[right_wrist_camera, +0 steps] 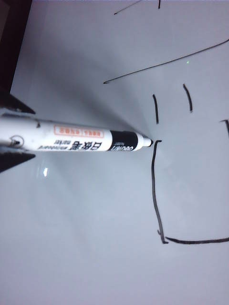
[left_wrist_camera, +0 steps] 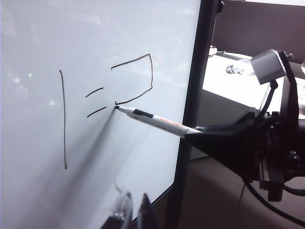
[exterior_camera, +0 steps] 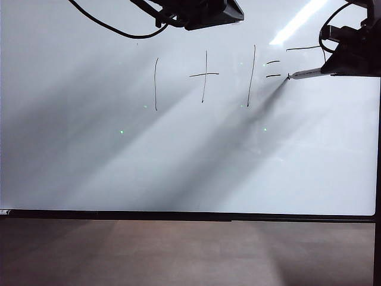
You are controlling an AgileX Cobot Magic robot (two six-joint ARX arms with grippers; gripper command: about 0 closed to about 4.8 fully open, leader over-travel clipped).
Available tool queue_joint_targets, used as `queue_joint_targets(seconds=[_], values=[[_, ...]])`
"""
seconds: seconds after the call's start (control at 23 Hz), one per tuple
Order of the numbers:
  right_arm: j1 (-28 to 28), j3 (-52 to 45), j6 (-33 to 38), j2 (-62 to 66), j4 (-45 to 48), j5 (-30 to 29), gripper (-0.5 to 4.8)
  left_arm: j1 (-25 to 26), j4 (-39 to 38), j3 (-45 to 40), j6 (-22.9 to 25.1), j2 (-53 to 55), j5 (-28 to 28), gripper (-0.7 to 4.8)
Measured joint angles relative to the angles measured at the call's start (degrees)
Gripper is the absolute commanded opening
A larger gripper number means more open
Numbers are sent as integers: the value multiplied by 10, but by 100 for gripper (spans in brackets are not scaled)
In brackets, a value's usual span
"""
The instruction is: Reach to the right to find the marker pen, pick it up, and write the answer to the math problem on the whiteboard.
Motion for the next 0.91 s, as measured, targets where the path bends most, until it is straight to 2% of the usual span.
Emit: queue_joint_targets(seconds=[0.91], values=[[1,0,0,22,-14,5,-6,0,0,0,0,0,0,27]])
